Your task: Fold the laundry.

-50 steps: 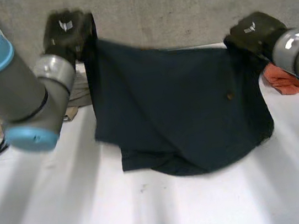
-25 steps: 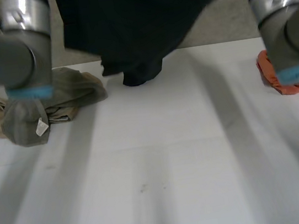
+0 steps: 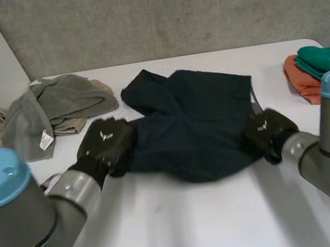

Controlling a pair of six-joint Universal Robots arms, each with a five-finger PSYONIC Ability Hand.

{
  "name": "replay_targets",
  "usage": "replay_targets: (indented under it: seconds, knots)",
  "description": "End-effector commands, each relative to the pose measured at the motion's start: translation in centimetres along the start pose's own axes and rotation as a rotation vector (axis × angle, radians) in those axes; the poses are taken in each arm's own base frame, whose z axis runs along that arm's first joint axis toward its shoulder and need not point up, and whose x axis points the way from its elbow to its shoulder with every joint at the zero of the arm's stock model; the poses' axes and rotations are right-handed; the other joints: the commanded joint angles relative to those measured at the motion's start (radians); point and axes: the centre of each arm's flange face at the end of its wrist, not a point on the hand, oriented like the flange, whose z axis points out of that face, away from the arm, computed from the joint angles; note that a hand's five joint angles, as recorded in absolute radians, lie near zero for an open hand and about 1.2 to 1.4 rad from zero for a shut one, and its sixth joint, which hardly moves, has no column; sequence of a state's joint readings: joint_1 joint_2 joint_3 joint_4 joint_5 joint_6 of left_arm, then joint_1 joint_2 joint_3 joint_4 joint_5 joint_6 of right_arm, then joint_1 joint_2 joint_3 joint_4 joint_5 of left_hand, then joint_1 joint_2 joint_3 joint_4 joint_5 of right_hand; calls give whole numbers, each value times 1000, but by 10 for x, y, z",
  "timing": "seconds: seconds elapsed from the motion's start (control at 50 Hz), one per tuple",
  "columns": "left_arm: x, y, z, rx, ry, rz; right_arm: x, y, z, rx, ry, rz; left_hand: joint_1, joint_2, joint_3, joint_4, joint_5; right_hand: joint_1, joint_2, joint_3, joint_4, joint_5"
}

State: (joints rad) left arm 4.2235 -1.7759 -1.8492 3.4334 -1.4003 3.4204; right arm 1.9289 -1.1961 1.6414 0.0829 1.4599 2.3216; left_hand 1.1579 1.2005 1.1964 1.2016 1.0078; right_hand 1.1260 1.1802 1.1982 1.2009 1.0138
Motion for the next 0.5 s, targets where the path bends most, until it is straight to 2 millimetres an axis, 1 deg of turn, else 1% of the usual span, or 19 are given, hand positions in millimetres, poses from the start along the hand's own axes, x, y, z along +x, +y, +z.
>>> replay_targets:
  seconds: [0.02,0.04,0.06,0.1,0.12,0.16,0.24,0.26,0.28,0.3,0.32,0.36,0.38,0.44,0.46,0.48,0.5]
  knots:
    - [16,-3,-71,-313,127,69,-15,18,-68,-243,-256,-117,238,196,200,195,214,270,216,198,195,208]
    - [20,1,-87,-412,175,87,-13,21,-72,-260,-270,-111,238,196,200,195,214,270,216,198,195,208]
    - [22,3,-94,-459,201,95,-10,26,-77,-277,-273,-99,238,196,200,195,214,270,216,198,195,208]
    - [27,7,-107,-540,255,114,-5,29,-77,-279,-255,-86,238,196,200,195,214,270,216,198,195,208]
    - [30,8,-112,-567,284,129,-4,30,-77,-279,-249,-81,238,196,200,195,214,270,216,198,195,208]
    - [30,6,-109,-549,284,144,-3,31,-76,-276,-245,-74,238,196,200,195,214,270,216,198,195,208]
    - [24,1,-91,-429,229,168,-3,30,-76,-272,-245,-62,238,196,200,195,214,270,216,198,195,208]
    - [22,-3,-81,-368,201,182,-4,29,-76,-268,-245,-61,238,196,200,195,214,270,216,198,195,208]
    - [21,-5,-77,-340,188,189,-4,29,-75,-263,-243,-58,238,196,200,195,214,270,216,198,195,208]
    - [20,-8,-67,-288,169,200,-1,25,-73,-240,-226,-51,238,196,200,195,214,270,216,198,195,208]
    - [19,-9,-62,-262,160,203,0,23,-72,-226,-215,-46,238,196,200,195,214,270,216,198,195,208]
    - [16,-11,-49,-209,139,214,9,16,-65,-179,-161,-19,238,196,200,195,214,270,216,198,195,208]
    - [13,-13,-34,-158,113,224,13,14,-63,-163,-140,-4,238,196,200,195,214,270,216,198,195,208]
    - [8,-15,-9,-79,77,244,29,4,-53,-101,-52,55,238,196,200,195,214,270,216,198,195,208]
    - [5,-18,8,-24,52,257,33,2,-51,-85,-28,65,238,196,200,195,214,270,216,198,195,208]
    - [3,-20,17,7,35,263,37,-1,-48,-69,-6,71,238,196,200,195,214,270,216,198,195,208]
    - [1,-22,25,33,22,268,43,-4,-39,-40,31,84,238,196,200,195,214,270,216,198,195,208]
